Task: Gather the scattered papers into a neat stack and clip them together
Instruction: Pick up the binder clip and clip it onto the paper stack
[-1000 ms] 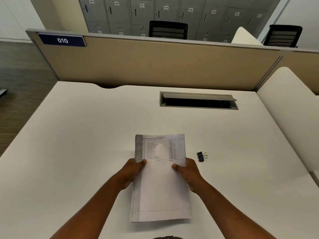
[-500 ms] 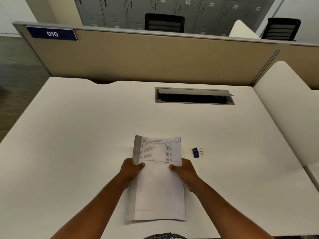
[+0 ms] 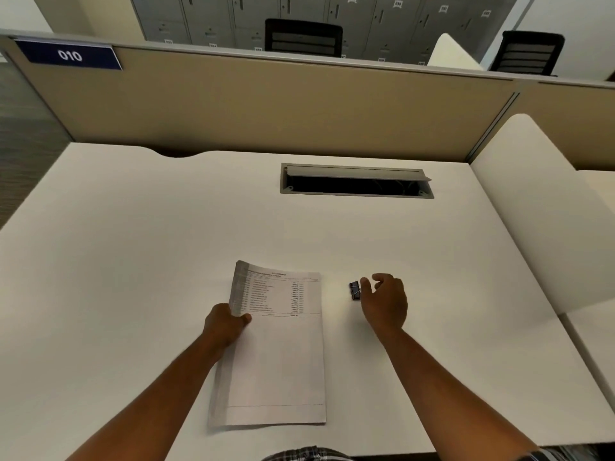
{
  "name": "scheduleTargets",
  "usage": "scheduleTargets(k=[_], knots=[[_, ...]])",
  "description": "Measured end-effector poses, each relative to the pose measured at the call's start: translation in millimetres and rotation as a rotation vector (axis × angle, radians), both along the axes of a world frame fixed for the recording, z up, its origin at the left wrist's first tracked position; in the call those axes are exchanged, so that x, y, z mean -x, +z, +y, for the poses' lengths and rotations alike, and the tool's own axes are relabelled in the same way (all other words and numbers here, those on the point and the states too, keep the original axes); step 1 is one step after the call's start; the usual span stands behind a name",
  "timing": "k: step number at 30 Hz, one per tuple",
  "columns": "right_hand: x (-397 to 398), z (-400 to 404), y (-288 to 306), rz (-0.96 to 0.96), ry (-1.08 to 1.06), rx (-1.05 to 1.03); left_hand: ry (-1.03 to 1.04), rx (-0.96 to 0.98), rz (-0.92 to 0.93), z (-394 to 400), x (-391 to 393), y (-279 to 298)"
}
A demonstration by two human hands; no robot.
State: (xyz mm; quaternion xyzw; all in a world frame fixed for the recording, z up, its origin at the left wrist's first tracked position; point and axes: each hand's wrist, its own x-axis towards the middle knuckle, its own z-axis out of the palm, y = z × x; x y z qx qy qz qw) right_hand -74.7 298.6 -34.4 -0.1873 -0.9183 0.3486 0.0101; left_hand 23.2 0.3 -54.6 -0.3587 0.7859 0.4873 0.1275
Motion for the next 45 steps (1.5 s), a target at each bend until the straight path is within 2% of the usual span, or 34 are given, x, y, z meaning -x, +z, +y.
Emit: scheduleTargets(k=[3,8,11,17,24,29,38,45], knots=[[10.0,12.0,-5.8,-0.155,0.011,0.078,0.014,0.021,-0.013,2.8,0.3,-0.6],[13.4,23.0,-14.0,-0.147,0.098,0.127,-0.004,-0.005,-0.003,10.1,0.1,0.1],[19.3,27.6,-12.9,-0.136,0.066,0.292,-0.024,-0.025,0.006,13.7,-1.7,2.2],[32.3,31.7,-7.3,-0.252,0.096,0.712,-0.041,-0.057,0.023,19.0,-5.6,5.2],[30.8,15.5,1.0,-0.324,0.216,0.879,-0.02,-0.11,0.037,31.8,-11.8,8.4],[35.5,-7.1,14.1,-0.326,0.333,0.823,-0.019,-0.125,0.047,36.2,-12.3,12.3],[46.7,-63.5,45.5,-0.11,0.591,0.574,0.001,-0.14,0.104,47.8,-12.7,21.7],[42.0,-95.5,68.4,0.062,0.701,0.517,0.002,-0.215,0.209,52.0,-18.3,34.3]])
